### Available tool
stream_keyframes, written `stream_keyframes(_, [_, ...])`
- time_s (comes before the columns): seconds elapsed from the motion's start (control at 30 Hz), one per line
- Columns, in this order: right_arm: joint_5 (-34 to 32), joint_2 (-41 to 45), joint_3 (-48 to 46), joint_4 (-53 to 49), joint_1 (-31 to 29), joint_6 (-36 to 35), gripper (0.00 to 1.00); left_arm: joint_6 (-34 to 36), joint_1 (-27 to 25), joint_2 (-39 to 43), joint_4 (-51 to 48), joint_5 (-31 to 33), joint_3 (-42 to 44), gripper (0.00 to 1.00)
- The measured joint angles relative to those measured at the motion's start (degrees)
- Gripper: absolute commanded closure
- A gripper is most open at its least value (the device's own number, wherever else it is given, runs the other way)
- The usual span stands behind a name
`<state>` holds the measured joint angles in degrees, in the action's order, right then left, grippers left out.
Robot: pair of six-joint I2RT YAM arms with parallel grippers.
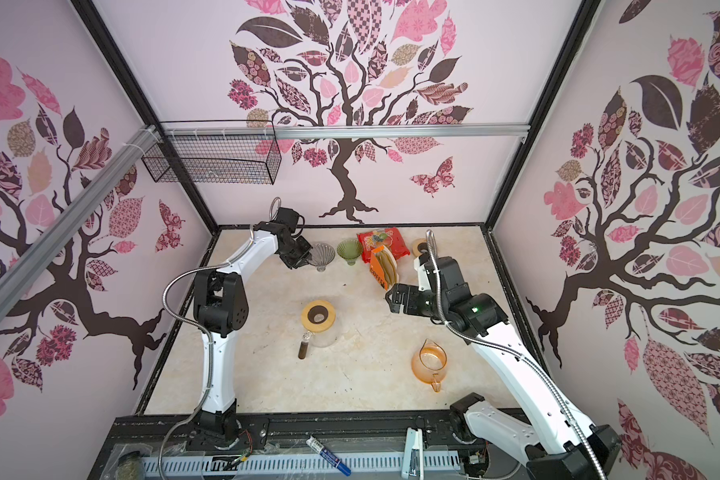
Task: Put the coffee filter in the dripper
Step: 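Close the left gripper on the rim of the clear glass dripper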
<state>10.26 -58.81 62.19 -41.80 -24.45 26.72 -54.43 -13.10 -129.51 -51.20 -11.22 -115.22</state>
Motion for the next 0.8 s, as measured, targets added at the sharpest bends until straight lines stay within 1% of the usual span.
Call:
stream_keyframes(0.17, [0.0, 0.0, 0.0, 0.0, 0.0, 0.0, 0.00, -0.3, 0.0, -0.1, 0.8, -0.4, 0.3, 0.82])
stream_keyframes(0.5, [0.0, 0.0, 0.0, 0.0, 0.0, 0.0, 0.00, -0.9, 0.1, -0.2, 1.5, -0.9, 1.6, 0.87])
stream_keyframes(0.63, [0.0, 0.0, 0.0, 0.0, 0.0, 0.0, 0.00, -1.1, 0.4, -0.2, 2.3, -1.7, 1.9, 0.95])
stream_keyframes(0.8, [0.0, 0.0, 0.0, 0.0, 0.0, 0.0, 0.00, -1.0, 1.2, 0.8, 5.1, -3.4, 4.7, 0.99])
